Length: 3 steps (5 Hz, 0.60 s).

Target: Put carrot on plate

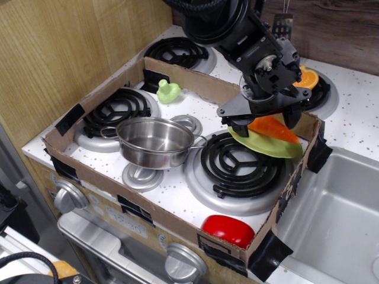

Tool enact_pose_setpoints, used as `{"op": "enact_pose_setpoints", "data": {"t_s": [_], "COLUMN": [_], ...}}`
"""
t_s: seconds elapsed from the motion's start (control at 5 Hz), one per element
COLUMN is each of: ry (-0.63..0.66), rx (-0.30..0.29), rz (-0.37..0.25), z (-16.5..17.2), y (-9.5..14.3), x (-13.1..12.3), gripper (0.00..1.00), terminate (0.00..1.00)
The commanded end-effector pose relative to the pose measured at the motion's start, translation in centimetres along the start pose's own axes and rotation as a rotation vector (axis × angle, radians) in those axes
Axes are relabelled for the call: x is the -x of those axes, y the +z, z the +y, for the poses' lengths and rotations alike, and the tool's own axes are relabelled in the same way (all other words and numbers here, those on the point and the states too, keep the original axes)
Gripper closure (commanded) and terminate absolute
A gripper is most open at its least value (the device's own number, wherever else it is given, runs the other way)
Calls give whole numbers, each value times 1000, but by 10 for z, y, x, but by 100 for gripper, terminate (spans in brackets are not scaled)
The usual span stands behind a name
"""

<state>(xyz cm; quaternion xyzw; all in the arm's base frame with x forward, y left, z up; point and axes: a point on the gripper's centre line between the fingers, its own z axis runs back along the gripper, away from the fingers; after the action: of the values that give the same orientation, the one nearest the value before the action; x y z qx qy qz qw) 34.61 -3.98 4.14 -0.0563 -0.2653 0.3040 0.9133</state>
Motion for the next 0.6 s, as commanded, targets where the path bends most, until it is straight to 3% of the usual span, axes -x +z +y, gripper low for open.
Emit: {"op": "enact_pose_setpoints", "data": {"t_s": [0.0,0.2,0.4], "ry": [-29,-105,-130], "rx": [-69,-197,-271], "rz": [-110,-94,-120], "z": [-39,-56,-69], "y": [48,81,101], "x": [-15,-29,-36], "gripper": [0,0,0], "terminate": [0,0,0]}}
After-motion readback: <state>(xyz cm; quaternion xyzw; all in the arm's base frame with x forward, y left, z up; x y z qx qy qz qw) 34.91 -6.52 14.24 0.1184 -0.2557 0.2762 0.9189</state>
